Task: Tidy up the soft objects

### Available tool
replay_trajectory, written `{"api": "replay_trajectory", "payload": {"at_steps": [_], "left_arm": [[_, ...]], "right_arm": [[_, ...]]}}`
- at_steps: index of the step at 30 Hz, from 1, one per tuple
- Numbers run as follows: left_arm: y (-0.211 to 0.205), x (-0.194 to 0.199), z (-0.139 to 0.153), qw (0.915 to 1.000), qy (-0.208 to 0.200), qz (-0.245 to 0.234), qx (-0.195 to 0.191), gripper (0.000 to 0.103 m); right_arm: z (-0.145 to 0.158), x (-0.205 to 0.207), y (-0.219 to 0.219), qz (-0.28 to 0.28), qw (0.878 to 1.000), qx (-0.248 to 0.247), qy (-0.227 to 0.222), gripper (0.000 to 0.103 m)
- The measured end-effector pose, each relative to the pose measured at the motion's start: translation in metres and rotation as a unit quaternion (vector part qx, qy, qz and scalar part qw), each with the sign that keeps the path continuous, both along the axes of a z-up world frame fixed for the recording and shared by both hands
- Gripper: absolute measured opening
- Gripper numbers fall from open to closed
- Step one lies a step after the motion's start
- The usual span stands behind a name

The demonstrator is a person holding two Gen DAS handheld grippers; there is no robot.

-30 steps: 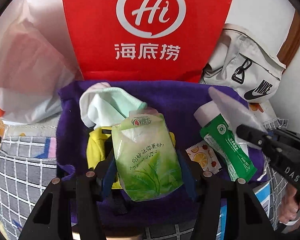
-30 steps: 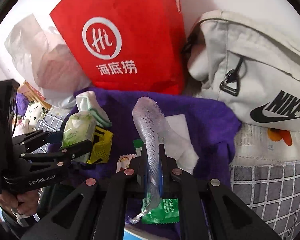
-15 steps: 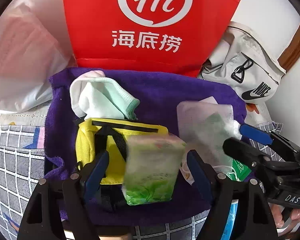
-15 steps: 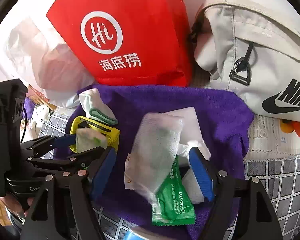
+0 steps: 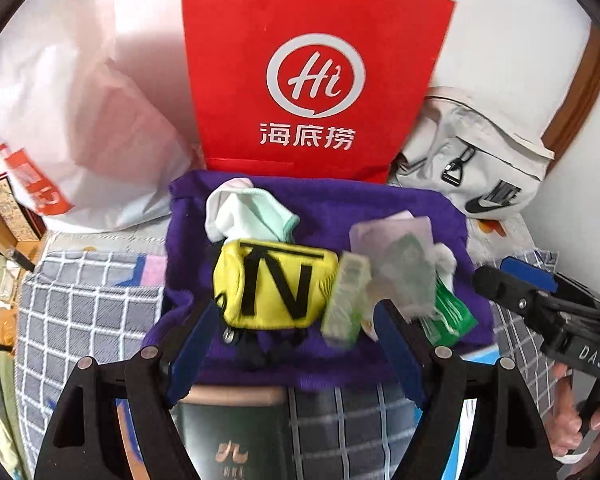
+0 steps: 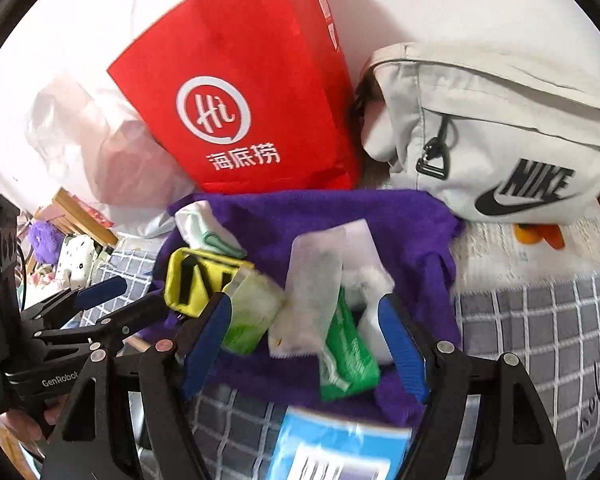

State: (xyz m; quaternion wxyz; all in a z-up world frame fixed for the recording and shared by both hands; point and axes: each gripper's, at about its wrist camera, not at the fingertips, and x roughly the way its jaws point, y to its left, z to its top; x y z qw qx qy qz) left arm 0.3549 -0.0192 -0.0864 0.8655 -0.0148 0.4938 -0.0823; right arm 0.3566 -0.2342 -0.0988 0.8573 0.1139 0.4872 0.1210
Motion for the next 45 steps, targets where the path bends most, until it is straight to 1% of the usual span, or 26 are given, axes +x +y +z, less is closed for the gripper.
{"api": "replay_trajectory", "payload": {"at_steps": [5,7,9,12,13,15,16,18,19,25,28,32,37,45], "left_arm": [[0.009,-0.044,0.020,0.9999,-0.014,0.006,-0.005,0.080],[0.012,-0.061,0.027,0.9997,-0.019,0.012,-0.002,0.087],[0.016,-0.082,0.035,0.9995,-0.024,0.018,0.000,0.088],[0.018,-0.110,0.043,0.9992,-0.034,0.021,-0.004,0.088],[0.018,-0.120,0.046,0.9990,-0.038,0.023,-0.003,0.088],[0.018,-0.140,0.050,0.9986,-0.047,0.025,0.003,0.088],[0.017,-0.148,0.051,0.9984,-0.050,0.025,0.006,0.088],[0.018,-0.166,0.054,0.9978,-0.057,0.030,0.016,0.089],[0.018,-0.178,0.057,0.9971,-0.065,0.033,0.023,0.089],[0.020,-0.232,0.070,0.9944,-0.095,0.036,0.029,0.089],[0.020,-0.256,0.078,0.9926,-0.111,0.036,0.037,0.089],[0.020,-0.282,0.086,0.9903,-0.128,0.044,0.031,0.090],[0.019,-0.302,0.089,0.9888,-0.140,0.044,0.028,0.090],[0.018,-0.317,0.087,0.9879,-0.147,0.046,0.023,0.090]], "right_arm": [[0.018,-0.044,0.000,-0.014,1.000,0.005,-0.012,0.075],[0.028,-0.066,0.002,-0.015,1.000,-0.012,-0.025,0.077],[0.040,-0.092,0.005,-0.013,0.998,-0.028,-0.051,0.085],[0.054,-0.124,0.007,-0.016,0.996,-0.045,-0.081,0.092],[0.058,-0.137,0.007,-0.018,0.994,-0.051,-0.090,0.093],[0.064,-0.158,0.007,-0.027,0.992,-0.068,-0.100,0.102],[0.065,-0.169,0.007,-0.031,0.991,-0.082,-0.103,0.102],[0.067,-0.187,0.009,-0.036,0.989,-0.103,-0.104,0.103],[0.067,-0.197,0.009,-0.035,0.988,-0.106,-0.104,0.103],[0.075,-0.250,0.009,-0.040,0.987,-0.095,-0.122,0.103],[0.078,-0.276,0.012,-0.034,0.985,-0.105,-0.133,0.103],[0.086,-0.302,0.013,-0.035,0.983,-0.101,-0.149,0.103],[0.093,-0.320,0.012,-0.041,0.980,-0.107,-0.164,0.103],[0.093,-0.333,0.008,-0.050,0.980,-0.101,-0.164,0.103]]}}
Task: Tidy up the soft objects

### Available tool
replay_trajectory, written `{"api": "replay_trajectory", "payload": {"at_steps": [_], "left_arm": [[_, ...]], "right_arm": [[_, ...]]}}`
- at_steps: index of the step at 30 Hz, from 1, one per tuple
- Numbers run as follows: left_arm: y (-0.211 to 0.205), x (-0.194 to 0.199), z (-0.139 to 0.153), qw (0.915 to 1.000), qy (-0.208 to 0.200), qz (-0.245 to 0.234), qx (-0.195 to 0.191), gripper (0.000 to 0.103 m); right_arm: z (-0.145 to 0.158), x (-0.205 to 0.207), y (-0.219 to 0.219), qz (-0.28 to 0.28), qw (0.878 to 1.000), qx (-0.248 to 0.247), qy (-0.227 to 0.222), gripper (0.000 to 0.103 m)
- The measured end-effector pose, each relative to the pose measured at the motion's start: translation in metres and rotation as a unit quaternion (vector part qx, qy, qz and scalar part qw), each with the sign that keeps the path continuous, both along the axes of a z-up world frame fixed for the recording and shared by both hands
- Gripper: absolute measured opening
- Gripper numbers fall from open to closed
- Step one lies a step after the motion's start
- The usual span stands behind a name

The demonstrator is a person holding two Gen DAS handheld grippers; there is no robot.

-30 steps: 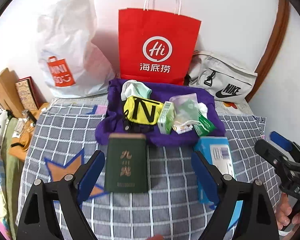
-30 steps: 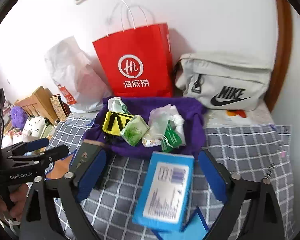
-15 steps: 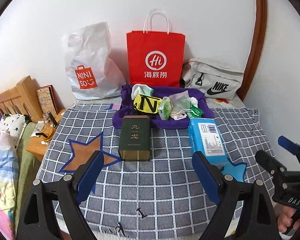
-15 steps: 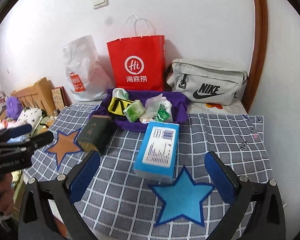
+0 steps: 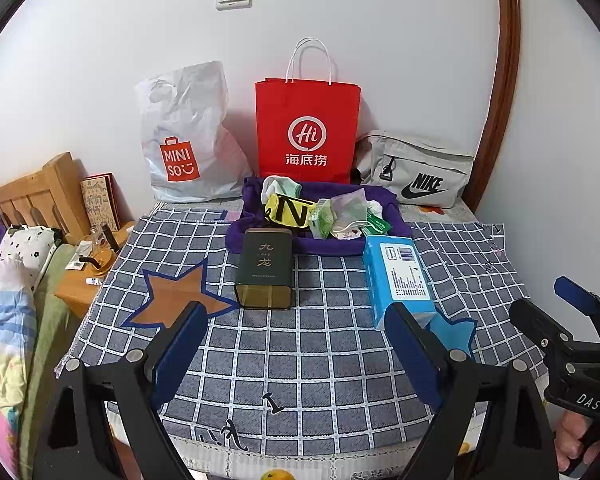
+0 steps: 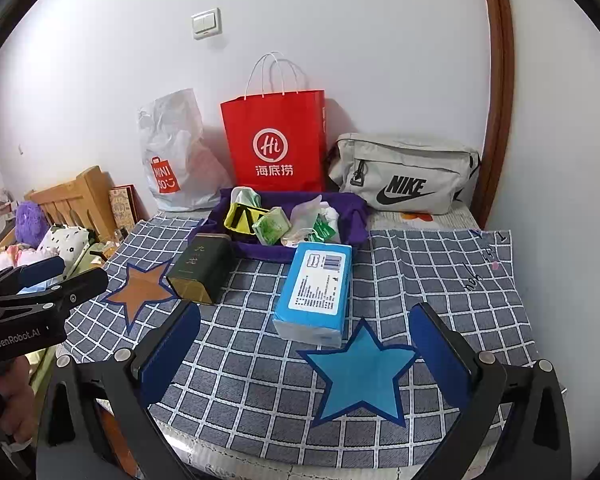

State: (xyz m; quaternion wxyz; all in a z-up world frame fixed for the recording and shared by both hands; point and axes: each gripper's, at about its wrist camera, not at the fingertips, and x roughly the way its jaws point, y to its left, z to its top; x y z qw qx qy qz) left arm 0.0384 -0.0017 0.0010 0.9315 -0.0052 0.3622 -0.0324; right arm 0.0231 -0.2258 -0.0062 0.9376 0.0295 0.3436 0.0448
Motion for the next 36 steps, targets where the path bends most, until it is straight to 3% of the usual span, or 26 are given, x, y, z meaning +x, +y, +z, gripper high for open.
{"api": "replay_trajectory", "payload": {"at_steps": [36], "left_arm": [[0.0010,-0.0058,-0.0055,1.0000,0.004,0.006,-0.005,0.090]], "right_arm": [[0.0022,-0.0103,-0.0015,-0.005,1.000,0.003,-0.006,0.103]]}}
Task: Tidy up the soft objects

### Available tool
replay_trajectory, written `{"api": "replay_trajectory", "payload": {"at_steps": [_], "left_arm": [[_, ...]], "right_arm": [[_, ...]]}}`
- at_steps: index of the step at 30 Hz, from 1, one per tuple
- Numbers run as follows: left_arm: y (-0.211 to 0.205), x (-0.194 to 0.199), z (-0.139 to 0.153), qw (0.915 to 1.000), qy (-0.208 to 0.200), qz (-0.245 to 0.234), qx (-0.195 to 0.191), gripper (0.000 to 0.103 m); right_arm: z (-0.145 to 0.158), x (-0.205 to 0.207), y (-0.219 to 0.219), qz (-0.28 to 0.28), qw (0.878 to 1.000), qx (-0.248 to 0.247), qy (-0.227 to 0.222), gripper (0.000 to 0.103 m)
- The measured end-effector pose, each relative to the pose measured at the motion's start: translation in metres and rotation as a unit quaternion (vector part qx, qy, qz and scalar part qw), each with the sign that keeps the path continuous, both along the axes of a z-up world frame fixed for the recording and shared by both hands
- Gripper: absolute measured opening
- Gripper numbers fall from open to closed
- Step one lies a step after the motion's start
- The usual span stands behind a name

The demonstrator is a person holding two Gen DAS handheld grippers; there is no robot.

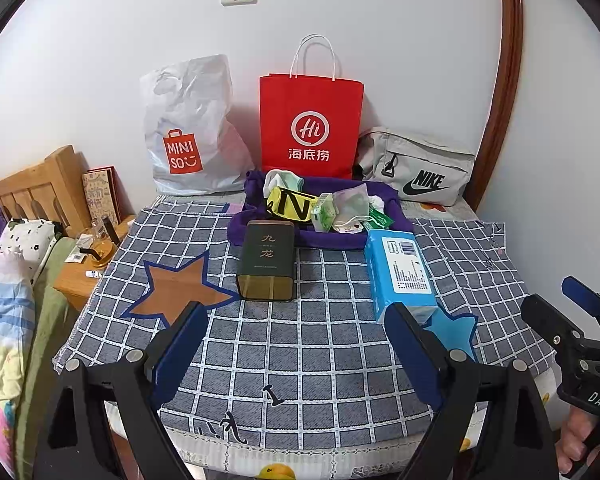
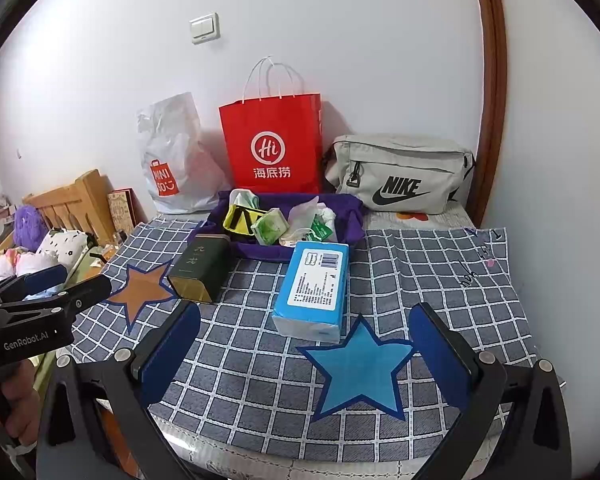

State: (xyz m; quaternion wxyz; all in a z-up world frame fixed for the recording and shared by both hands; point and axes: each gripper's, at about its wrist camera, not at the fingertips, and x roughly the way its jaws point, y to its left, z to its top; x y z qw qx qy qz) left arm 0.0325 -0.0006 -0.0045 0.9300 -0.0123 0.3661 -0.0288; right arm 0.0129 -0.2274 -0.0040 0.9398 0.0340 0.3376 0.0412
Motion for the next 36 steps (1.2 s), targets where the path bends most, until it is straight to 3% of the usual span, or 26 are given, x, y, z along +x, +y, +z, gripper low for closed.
{"api": "replay_trajectory", "payload": {"at_steps": [36], "left_arm": [[-0.0008,-0.0015,0.0006,1.0000,0.000,-0.002,0.001,0.090]], "right_arm": [[0.0042,-0.0025,0.0017,-0.001,1.000,0.000,-0.003,0.103]]}}
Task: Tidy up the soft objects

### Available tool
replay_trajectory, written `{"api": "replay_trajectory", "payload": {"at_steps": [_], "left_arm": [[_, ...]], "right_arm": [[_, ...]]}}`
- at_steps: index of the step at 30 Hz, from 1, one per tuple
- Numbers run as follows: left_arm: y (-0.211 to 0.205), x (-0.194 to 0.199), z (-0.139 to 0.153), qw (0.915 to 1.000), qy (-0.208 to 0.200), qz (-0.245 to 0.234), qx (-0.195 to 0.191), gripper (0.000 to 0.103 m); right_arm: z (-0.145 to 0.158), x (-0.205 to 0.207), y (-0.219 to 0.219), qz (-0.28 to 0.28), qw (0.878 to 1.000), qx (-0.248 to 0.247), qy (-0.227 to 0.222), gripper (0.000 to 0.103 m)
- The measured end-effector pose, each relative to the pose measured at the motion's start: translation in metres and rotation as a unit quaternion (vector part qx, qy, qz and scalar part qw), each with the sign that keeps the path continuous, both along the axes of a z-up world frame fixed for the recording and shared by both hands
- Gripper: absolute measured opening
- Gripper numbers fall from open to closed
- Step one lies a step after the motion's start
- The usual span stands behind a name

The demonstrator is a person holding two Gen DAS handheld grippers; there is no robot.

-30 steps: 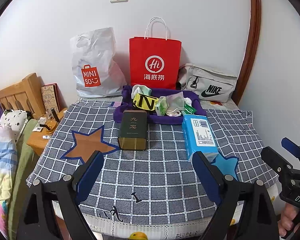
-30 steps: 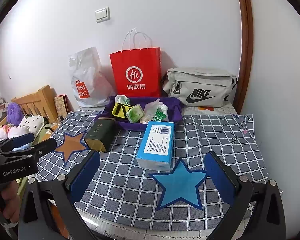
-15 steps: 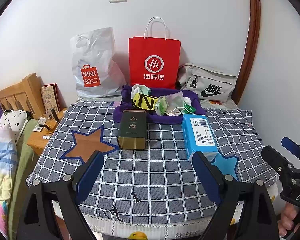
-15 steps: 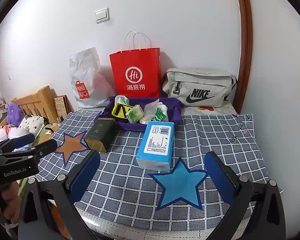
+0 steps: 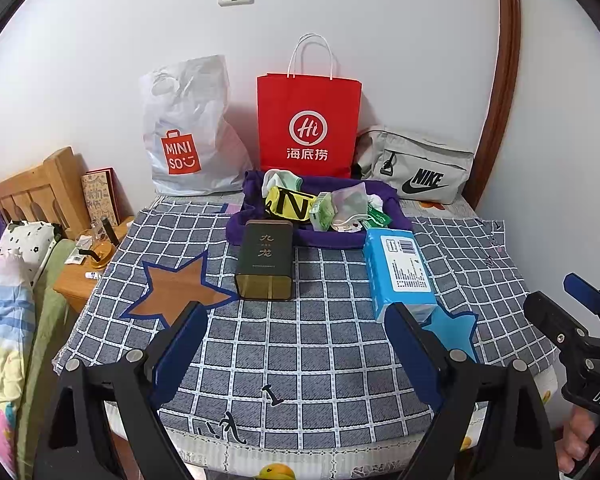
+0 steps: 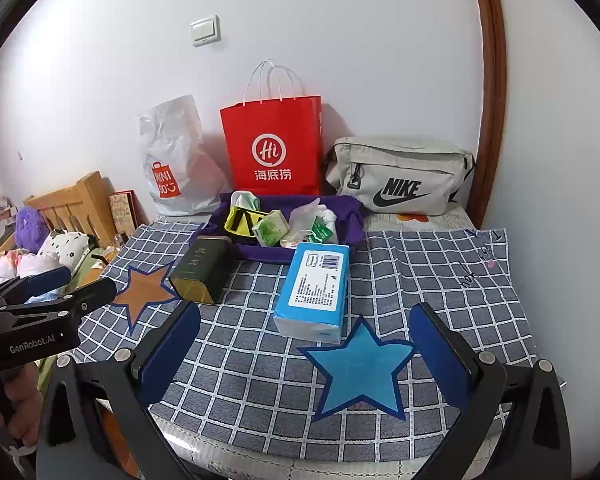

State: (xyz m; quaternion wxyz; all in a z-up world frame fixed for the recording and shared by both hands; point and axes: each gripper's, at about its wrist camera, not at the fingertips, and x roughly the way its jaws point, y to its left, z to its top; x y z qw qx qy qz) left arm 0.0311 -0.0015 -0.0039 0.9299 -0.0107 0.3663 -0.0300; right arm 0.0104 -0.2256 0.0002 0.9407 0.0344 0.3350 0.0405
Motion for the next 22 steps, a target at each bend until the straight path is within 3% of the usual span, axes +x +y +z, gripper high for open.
{"api": "replay_trajectory", "payload": {"at_steps": [22], "left_arm": [[0.0031,0.0024,-0.0005,1.0000,0.000,-0.002,0.001,0.090]], "right_arm": [[-0.0026,0.0027,0.0009,0.003,1.000,-0.001,0.001,0.103]]}}
